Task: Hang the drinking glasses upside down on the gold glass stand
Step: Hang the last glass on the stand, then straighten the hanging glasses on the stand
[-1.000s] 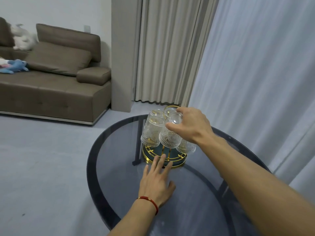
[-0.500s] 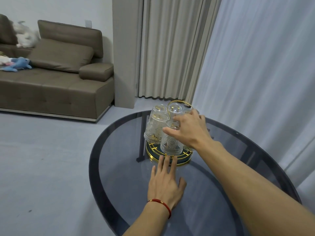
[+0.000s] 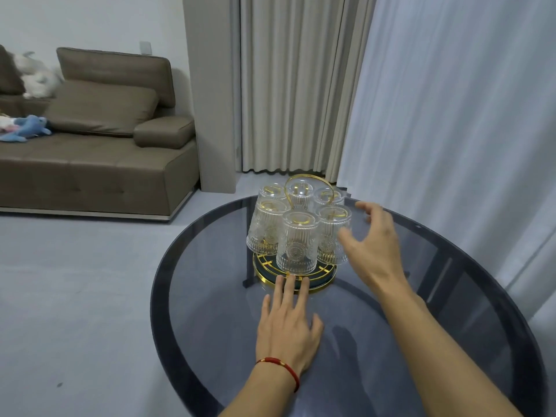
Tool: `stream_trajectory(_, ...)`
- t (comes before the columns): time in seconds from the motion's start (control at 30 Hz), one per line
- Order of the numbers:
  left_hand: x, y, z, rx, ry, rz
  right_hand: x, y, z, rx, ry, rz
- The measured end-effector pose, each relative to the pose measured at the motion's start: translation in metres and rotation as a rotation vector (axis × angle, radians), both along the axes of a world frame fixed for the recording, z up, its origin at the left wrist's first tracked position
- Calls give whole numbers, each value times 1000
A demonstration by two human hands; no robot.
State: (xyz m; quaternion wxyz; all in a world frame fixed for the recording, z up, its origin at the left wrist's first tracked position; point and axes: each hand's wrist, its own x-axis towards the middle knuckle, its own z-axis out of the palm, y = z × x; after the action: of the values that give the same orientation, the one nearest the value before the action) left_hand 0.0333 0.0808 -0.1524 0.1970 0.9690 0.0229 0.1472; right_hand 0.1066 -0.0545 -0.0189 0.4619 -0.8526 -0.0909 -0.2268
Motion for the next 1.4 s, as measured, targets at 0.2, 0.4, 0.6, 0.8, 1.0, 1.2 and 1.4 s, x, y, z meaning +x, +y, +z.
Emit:
stream_trajectory(0.2, 1, 0, 3, 16, -5, 3, 15, 15, -11, 16, 106, 128)
stream_trajectory(0.4, 1, 2, 2, 24, 1, 1, 22, 14, -14, 55, 1, 63)
stream_trajectory(0.6, 1, 2, 3, 30, 6, 5, 24, 0, -15, -91, 3, 92)
stream_trajectory(0.8, 0, 2, 3, 34, 4, 5, 21, -7, -10, -159, 10, 107)
stream_trajectory(1.0, 0, 3, 3, 23, 1, 2, 21, -9, -7, -255, -3, 101)
stream_trajectory(1.2, 0, 1, 3, 23, -18, 5, 19, -8, 0, -348, -148, 218)
stream_trajectory(1.4, 0, 2, 2, 24, -12, 3, 18, -9, -3, -475, -143, 186)
